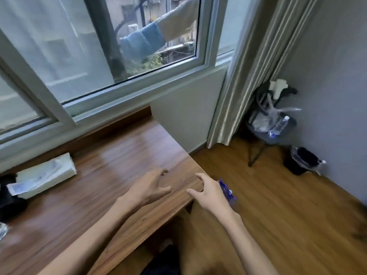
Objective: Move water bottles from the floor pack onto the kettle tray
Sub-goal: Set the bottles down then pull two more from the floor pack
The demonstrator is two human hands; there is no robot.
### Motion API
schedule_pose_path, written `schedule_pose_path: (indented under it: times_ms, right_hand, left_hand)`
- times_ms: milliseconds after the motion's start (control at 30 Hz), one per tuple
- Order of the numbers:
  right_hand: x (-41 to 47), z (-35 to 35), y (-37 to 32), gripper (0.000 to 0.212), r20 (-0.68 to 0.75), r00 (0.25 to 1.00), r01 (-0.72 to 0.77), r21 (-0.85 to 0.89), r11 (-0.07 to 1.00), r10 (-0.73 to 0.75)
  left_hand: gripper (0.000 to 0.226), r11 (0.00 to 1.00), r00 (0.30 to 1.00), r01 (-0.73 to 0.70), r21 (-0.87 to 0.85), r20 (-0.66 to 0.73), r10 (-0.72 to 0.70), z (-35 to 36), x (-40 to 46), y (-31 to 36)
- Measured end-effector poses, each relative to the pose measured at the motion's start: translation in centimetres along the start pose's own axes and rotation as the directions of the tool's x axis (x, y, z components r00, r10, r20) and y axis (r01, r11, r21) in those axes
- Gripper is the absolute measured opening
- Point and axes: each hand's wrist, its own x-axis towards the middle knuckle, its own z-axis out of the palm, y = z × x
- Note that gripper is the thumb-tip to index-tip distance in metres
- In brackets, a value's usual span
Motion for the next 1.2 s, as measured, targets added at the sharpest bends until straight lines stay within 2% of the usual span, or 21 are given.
schedule_pose_path:
  times_ms: [267,533,800,933,1033,1200]
  right_hand:
    - [4.4,-5.3,8.0,0.063,-0.034,0.970,-0.238,0.081,0.968,0.241]
    - [11.8,-9.1,16.5,0.061,0.062,0.902,-0.432,0.097,0.896,0.428]
    - [19.5,-7.3,25.6,0.058,0.206,0.779,-0.618,0.091,0.781,0.592]
    - [24.3,-5.1,31.1,0.058,0.265,0.751,-0.644,0.091,0.760,0.605]
    - [28.3,-2.5,36.2,0.055,0.283,0.730,-0.667,0.094,0.739,0.623]
    - [35.5,3.4,45.0,0.047,0.337,0.722,-0.658,0.063,0.751,0.604]
  left_hand:
    - [0.058,0.990,0.972,-0.128,0.067,0.209,0.111,4.3,10.0,7.3]
    - [0.057,0.982,0.897,-0.152,0.116,0.432,0.088,10.2,22.8,12.1]
    - [0.049,0.987,0.798,0.013,0.158,0.593,-0.106,17.5,32.5,12.5]
    - [0.050,0.972,0.759,0.165,0.168,0.608,-0.234,22.7,37.2,11.3]
    - [0.050,0.958,0.731,0.218,0.186,0.620,-0.287,27.7,41.1,10.0]
    - [0.040,0.931,0.730,0.316,0.183,0.580,-0.362,37.7,47.9,8.2]
